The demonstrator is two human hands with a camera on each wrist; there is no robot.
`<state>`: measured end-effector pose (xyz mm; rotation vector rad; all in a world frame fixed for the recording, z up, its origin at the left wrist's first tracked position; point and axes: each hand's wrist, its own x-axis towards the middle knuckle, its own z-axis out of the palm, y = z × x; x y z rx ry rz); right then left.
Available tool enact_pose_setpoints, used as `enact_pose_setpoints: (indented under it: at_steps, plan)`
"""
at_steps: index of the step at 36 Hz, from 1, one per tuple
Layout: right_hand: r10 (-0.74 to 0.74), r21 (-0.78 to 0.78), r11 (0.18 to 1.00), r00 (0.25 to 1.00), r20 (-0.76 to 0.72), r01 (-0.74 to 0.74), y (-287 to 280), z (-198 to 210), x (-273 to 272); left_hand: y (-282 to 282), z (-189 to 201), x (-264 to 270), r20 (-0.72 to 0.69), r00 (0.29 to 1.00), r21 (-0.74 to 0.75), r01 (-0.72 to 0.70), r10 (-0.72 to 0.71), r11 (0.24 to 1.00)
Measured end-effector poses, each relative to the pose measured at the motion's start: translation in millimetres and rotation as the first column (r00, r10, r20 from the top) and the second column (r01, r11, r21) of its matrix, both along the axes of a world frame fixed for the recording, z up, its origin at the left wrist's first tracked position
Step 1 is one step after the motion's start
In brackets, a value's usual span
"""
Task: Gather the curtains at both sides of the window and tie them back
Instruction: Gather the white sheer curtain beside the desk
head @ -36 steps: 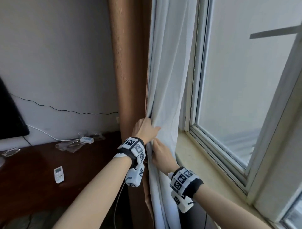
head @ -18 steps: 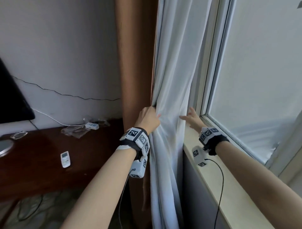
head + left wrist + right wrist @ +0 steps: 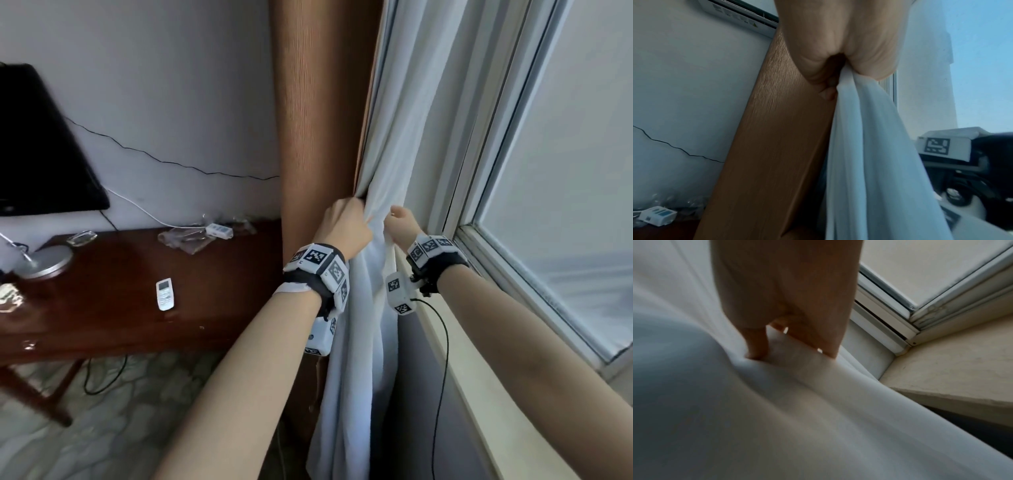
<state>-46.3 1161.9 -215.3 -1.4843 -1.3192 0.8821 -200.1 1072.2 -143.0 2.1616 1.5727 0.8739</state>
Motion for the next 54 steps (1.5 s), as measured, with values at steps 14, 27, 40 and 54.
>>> enact_pose_setpoints:
  at_steps: [14,27,40,54]
  plan:
    - [-0.24,0.352,0.935,0.817,0.524,0.048,-88.9,-5.1,40.5,-3.5,1.1,-7.4,-0.097,0.986,0.099,-0.125,0.135,0.987]
    - [-0.149,0.351,0.908,0.608,0.78,-0.227,-184.5,19.2,-6.8,-21.5,13.1,7.8,-0.078,0.995,0.015,-0.062,0.063,0.998]
    - [-0.086,0.28,0.937,0.636,0.767,-0.211,-179.5,4.2,-52.2,-43.4,26.1,22.8,0.165,0.985,-0.192,0.084,-0.052,0.978]
    - [-0.003,0.249,0.965,0.943,0.333,-0.084,-136.6,-5.7,33.1,-22.8,15.4,6.9,-0.004,0.998,-0.063,-0.056,0.056,0.996]
